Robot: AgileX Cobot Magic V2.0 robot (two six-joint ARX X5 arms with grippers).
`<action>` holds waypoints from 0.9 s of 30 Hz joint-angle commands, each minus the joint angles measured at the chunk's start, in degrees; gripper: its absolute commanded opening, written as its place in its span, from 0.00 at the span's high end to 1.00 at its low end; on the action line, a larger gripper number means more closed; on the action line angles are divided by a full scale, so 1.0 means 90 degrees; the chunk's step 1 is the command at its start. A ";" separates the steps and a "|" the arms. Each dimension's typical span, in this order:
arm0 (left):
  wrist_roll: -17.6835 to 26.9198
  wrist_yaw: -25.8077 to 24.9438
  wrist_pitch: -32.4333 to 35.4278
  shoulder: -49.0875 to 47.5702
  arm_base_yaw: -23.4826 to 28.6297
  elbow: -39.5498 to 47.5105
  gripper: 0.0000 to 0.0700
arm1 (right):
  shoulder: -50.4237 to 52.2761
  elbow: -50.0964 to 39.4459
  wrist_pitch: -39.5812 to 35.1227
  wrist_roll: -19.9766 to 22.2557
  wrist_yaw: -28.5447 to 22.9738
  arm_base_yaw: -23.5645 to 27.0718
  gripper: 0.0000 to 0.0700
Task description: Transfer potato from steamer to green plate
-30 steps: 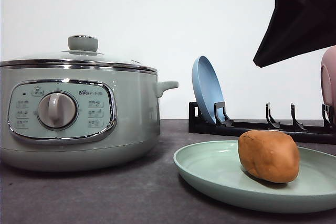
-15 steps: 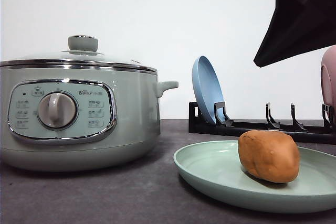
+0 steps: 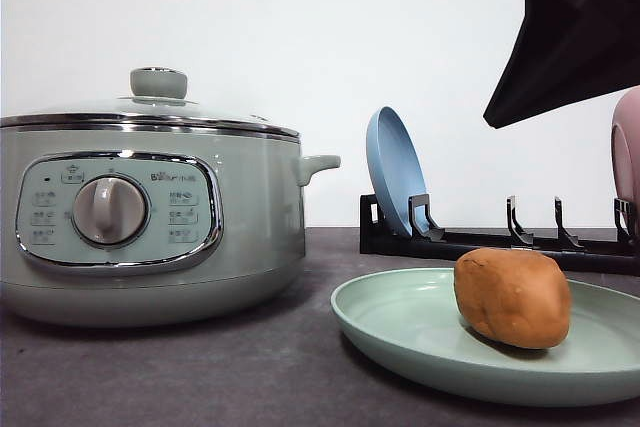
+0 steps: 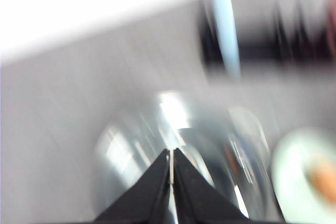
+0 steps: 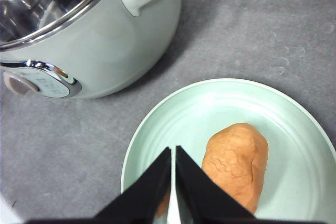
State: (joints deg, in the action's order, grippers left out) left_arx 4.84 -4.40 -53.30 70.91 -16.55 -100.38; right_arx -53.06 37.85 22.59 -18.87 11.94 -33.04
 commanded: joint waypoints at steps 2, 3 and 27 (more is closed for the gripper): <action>0.0056 0.0012 0.1091 -0.0575 0.0400 0.0590 1.00 | -0.0044 0.0112 -0.0029 0.0050 0.0000 -0.0051 1.00; 0.0055 0.0012 0.1434 -0.0822 0.0577 0.0903 1.00 | -0.0044 0.0112 -0.0029 0.0049 0.0000 -0.0051 1.00; 0.0054 0.0044 0.5453 -0.6255 0.2564 0.9245 1.00 | -0.0044 0.0112 -0.0029 0.0050 0.0000 -0.0051 1.00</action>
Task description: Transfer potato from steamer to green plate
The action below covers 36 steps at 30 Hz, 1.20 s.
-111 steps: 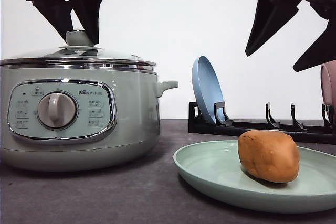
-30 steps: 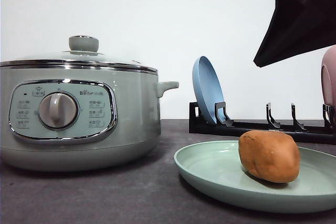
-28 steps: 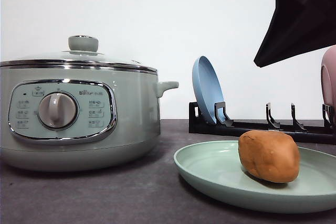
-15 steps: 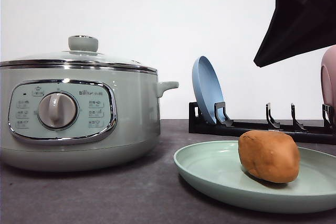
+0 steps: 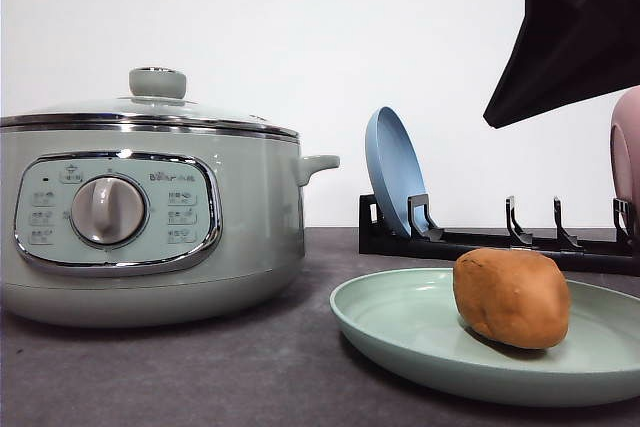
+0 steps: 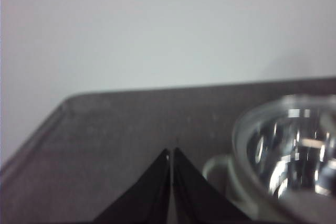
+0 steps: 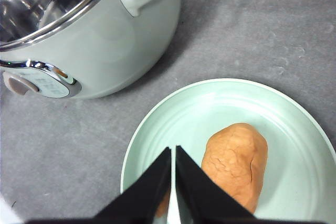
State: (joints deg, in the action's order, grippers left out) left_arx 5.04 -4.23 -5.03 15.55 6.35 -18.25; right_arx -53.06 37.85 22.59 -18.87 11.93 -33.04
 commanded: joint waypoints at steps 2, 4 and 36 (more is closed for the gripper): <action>0.0031 0.0024 0.0088 -0.0383 0.0019 0.0502 1.00 | -0.0044 0.0112 -0.0029 0.0050 0.0001 -0.0051 1.00; 0.0032 0.0024 0.0085 -0.0653 0.0019 0.0856 1.00 | -0.0044 0.0112 -0.0029 0.0051 0.0001 -0.0051 1.00; -0.0002 0.0022 -0.0627 -0.1709 0.0019 0.1952 1.00 | -0.0044 0.0112 -0.0029 0.0051 0.0002 -0.0051 1.00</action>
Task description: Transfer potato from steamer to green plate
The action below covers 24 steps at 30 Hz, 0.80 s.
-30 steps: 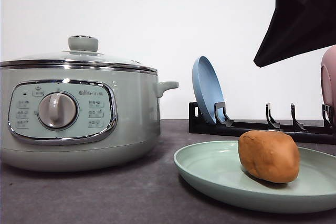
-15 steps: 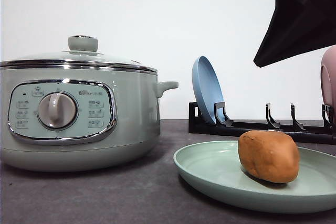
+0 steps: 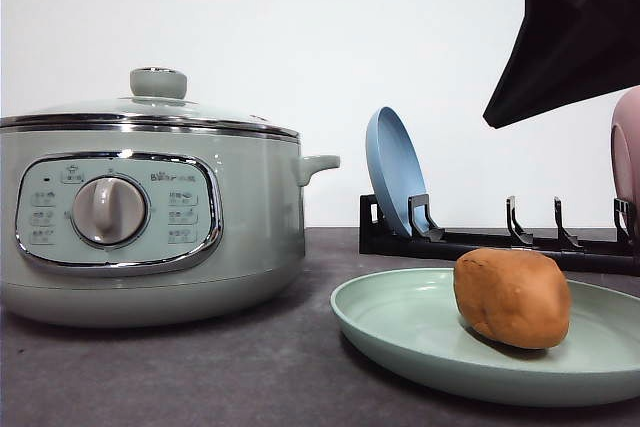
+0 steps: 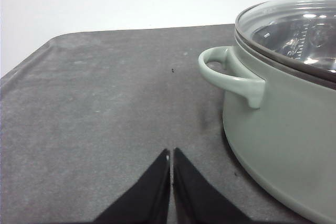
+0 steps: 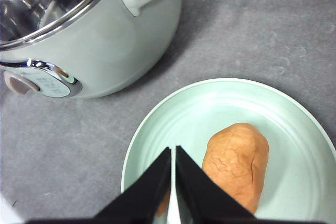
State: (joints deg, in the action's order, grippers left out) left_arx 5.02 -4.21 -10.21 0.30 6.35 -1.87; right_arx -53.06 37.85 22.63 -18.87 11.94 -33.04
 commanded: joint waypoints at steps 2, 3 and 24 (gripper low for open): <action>0.0000 0.0019 -0.0052 -0.0015 0.0019 0.0131 1.00 | -0.0044 0.0112 -0.0034 0.0051 0.0000 -0.0051 1.00; 0.0000 0.0019 -0.0052 -0.0015 0.0019 0.0131 1.00 | -0.0044 0.0112 -0.0034 0.0051 0.0000 -0.0051 1.00; 0.0000 0.0019 -0.0052 -0.0015 0.0019 0.0131 1.00 | 0.1051 -0.0182 -0.0698 0.1650 -0.0185 0.1220 1.00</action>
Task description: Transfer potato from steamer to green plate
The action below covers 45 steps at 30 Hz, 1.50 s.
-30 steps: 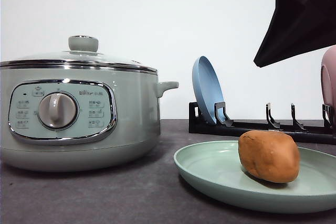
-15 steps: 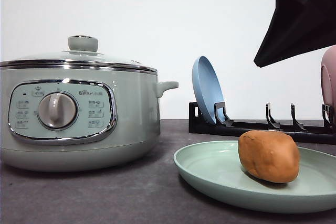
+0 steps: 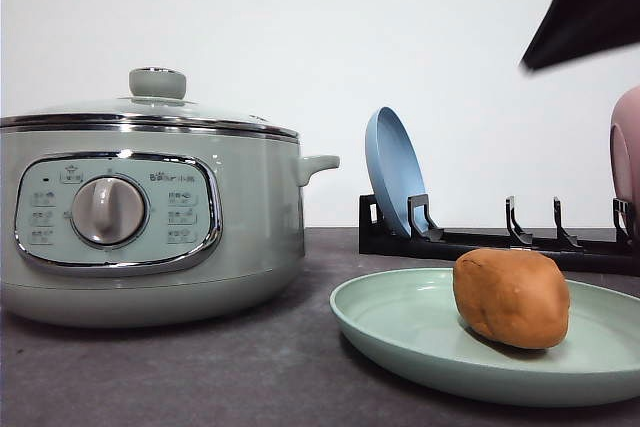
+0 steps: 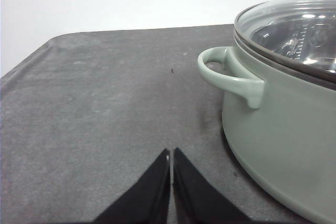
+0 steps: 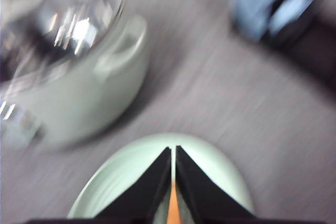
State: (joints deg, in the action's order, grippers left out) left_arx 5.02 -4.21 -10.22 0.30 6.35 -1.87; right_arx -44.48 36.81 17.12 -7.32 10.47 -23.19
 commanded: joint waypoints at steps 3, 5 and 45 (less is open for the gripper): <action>0.0000 0.0019 -0.0051 -0.0015 0.0019 0.0131 1.00 | 0.0667 -0.0468 -0.0538 0.0411 -0.0020 0.0895 1.00; 0.0000 0.0019 -0.0051 -0.0015 0.0019 0.0131 1.00 | 0.1045 -0.0836 -0.0870 0.0409 -0.0019 0.1384 1.00; 0.0000 0.0019 -0.0053 -0.0012 0.0019 0.0131 1.00 | 0.4919 -0.4018 -0.0846 0.0195 -0.0500 0.2719 1.00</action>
State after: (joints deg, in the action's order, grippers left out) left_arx 5.02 -4.21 -10.22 0.30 6.35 -1.87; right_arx -0.30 0.93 9.43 -4.92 5.97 1.43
